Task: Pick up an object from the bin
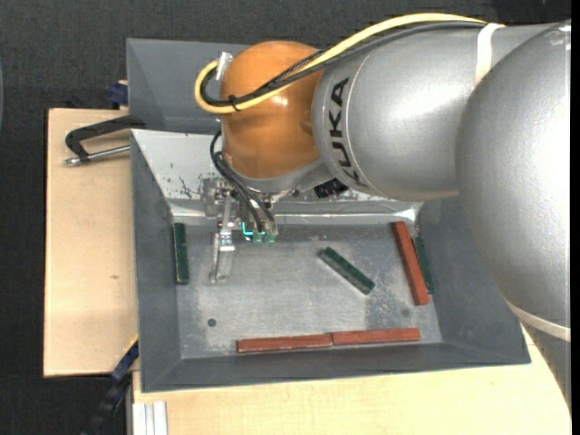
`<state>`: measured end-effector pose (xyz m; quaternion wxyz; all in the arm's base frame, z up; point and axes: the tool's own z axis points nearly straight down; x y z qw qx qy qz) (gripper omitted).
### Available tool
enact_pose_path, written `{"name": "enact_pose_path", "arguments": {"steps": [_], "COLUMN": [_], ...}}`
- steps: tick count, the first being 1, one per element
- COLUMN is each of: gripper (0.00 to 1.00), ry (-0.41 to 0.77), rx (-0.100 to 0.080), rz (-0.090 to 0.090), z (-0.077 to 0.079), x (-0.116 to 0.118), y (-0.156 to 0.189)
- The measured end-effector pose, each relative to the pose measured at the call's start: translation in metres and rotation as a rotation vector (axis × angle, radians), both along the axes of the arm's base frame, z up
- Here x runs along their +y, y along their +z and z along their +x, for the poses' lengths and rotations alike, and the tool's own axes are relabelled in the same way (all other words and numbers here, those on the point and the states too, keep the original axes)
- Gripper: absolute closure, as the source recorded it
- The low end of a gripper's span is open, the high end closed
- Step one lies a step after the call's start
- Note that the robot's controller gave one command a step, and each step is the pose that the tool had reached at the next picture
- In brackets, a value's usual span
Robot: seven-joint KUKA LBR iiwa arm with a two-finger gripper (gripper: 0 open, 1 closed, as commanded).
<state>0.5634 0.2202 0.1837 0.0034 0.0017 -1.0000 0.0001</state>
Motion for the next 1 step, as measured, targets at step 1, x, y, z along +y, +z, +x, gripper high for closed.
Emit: {"name": "enact_pose_path", "arguments": {"steps": [1], "gripper": [0.0], "ry": [-0.003], "rx": [-0.008], "rz": [0.002], "z": [0.0022], "x": [-0.0009], "y": [0.0046]}}
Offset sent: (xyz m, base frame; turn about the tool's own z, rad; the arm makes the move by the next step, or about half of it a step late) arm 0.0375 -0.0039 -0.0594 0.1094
